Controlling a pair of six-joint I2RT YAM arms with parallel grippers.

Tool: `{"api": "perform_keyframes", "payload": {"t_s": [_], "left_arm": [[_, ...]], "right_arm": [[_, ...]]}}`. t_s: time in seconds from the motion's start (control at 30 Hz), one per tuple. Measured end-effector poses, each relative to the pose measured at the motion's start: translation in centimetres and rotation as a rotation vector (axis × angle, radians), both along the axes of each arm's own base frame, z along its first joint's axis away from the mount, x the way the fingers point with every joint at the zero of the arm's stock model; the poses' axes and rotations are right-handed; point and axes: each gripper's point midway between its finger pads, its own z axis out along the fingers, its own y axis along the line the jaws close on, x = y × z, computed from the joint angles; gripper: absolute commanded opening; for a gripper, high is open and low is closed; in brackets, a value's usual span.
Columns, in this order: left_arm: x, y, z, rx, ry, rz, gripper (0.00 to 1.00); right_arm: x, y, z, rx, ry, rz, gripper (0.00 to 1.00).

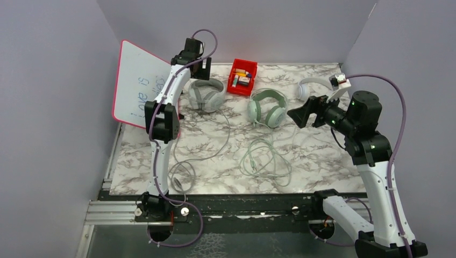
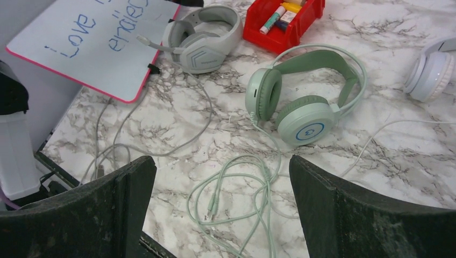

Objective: Wrap the headphones
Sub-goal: Pick up the headphones from the center of the board.

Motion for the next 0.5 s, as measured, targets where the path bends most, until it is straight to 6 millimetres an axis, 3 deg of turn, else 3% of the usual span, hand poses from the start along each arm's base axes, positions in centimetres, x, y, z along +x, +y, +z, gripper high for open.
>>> {"api": "perform_keyframes", "payload": {"t_s": [0.1, 0.27, 0.33, 0.5], "left_arm": [[0.1, 0.5, -4.1, 0.038, 0.074, 0.003, 0.96], [-0.7, 1.3, -9.1, 0.066, 0.174, 0.0, 0.86], [-0.9, 1.4, -10.0, 0.072, 0.188, -0.002, 0.74], [-0.4, 1.3, -10.0, 0.067, 0.167, 0.001, 0.43]], "right_arm": [[0.0, 0.1, 0.1, 0.002, -0.007, 0.01, 1.0], [0.2, 0.4, 0.3, 0.007, -0.015, 0.024, 1.0], [0.4, 0.5, 0.2, 0.008, -0.01, 0.03, 1.0], [0.6, 0.8, -0.4, 0.013, 0.007, 0.048, 1.0]]}}
